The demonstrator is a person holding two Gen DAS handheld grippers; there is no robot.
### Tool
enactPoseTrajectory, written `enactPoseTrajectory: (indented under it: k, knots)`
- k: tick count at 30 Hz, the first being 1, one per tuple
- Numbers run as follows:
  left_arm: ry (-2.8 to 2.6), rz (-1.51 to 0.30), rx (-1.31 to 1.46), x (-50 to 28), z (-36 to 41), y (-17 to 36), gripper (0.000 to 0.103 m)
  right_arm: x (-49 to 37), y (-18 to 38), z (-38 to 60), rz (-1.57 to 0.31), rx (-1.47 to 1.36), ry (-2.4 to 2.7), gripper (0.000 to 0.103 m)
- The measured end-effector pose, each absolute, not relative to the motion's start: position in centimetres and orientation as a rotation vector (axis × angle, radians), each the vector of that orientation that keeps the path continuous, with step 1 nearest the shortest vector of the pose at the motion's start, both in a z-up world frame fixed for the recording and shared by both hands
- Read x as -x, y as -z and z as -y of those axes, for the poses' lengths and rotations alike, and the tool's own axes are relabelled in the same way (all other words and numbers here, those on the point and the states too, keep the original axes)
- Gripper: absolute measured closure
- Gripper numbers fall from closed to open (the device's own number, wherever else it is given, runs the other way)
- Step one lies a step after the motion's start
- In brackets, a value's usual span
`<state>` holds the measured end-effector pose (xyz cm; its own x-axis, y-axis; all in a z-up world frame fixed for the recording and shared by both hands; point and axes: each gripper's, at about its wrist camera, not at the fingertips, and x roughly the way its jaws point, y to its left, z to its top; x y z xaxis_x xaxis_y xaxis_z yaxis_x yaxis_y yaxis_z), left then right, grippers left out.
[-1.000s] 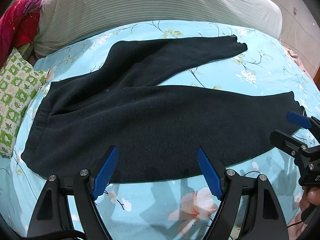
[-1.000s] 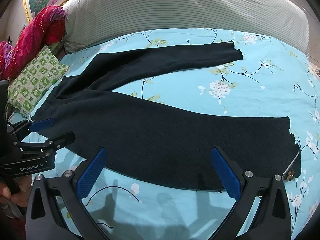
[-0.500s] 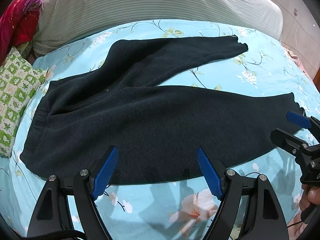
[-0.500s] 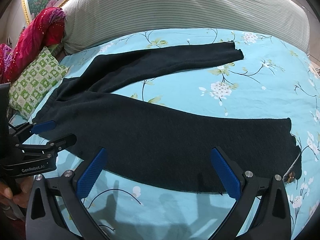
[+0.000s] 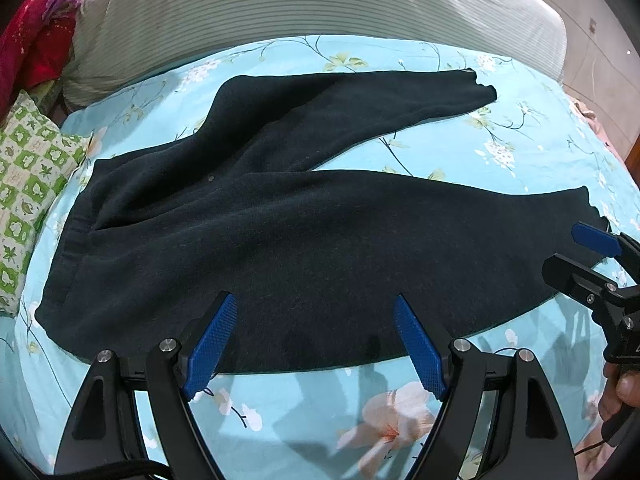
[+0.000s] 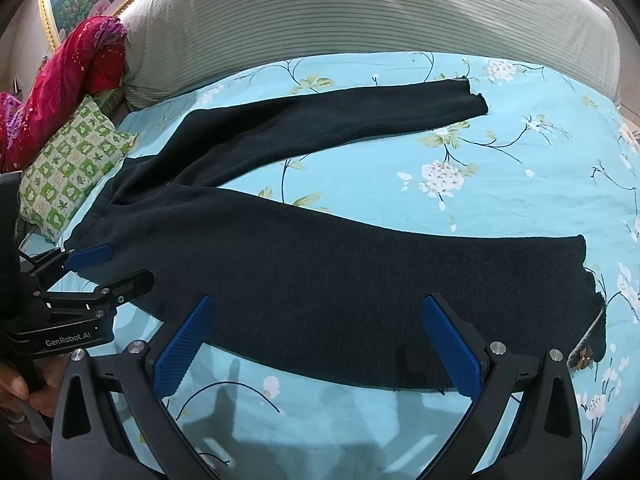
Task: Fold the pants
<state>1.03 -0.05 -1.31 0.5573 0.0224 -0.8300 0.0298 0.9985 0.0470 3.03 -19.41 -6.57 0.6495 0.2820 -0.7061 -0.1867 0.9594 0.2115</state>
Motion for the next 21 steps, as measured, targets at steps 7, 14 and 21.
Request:
enactPoseTrajectory:
  k: [7, 14, 21]
  knots:
    - [0.011, -0.991, -0.053, -1.4, 0.1, 1.5, 0.022, -3.2, 6.5, 19.8, -0.825, -0.134, -0.264, 0.001]
    - [0.022, -1.005, -0.049, -1.8, 0.5, 1.7, 0.022, -3.6, 6.4, 20.8, -0.832, -0.154, -0.258, 0.001]
    - [0.03, -1.018, -0.048, -2.3, 1.1, 1.9, 0.022, -3.9, 6.3, 21.6, -0.835, -0.169, -0.254, 0.001]
